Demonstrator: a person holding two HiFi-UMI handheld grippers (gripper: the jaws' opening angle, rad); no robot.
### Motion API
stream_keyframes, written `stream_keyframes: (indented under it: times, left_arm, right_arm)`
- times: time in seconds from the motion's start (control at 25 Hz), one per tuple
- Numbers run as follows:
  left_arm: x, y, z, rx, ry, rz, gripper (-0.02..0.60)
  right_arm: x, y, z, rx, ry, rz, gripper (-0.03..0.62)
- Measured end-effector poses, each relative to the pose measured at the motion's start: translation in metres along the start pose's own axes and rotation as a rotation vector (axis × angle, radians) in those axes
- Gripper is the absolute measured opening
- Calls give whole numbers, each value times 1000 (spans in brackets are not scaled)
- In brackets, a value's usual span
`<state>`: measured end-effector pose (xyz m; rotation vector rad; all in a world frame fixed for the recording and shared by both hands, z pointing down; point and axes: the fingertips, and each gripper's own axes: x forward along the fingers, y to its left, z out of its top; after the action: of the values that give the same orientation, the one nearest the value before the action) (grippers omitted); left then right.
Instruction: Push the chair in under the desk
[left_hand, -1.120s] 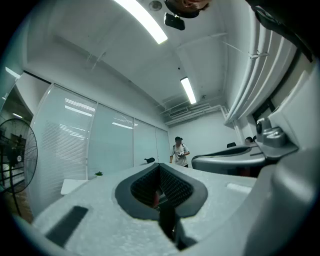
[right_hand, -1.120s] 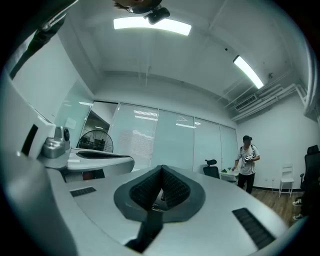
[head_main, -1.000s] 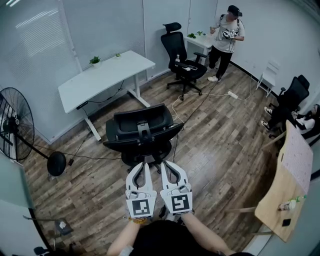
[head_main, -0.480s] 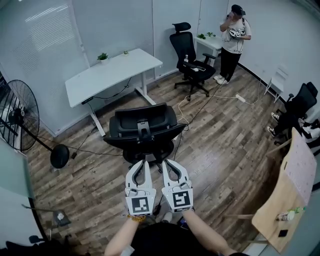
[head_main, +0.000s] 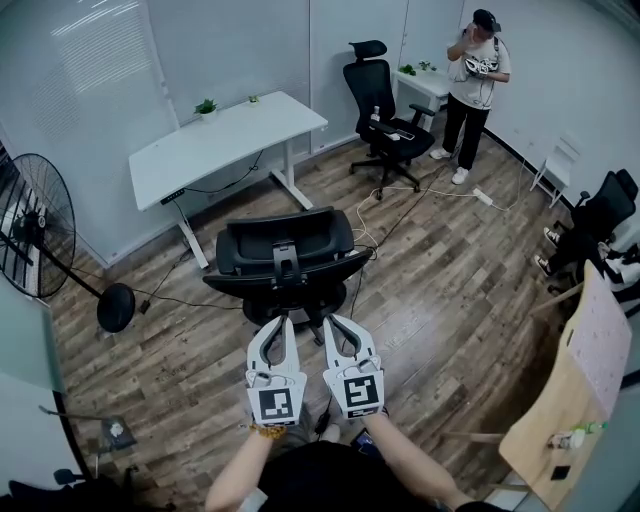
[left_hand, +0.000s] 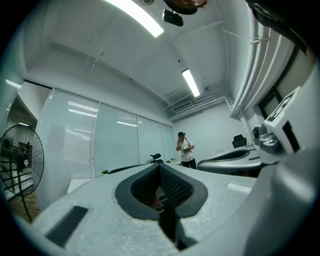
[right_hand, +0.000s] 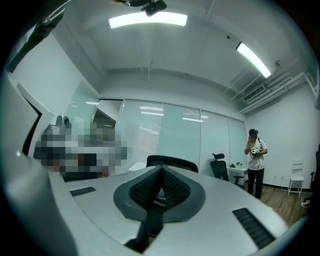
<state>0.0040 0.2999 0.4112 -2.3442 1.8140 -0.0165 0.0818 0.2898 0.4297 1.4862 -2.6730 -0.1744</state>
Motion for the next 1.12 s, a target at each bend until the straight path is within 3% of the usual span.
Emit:
stream_keyframes:
  times: [0.8,1.12]
  left_arm:
    - [61,54,-47,-36,58,-30,-5]
    - [84,71,-57,7,36,-71,5]
  right_arm:
    - [86,-13,-23,-58,68,13,8]
    - [112,-15,-38,-86,108,19,15]
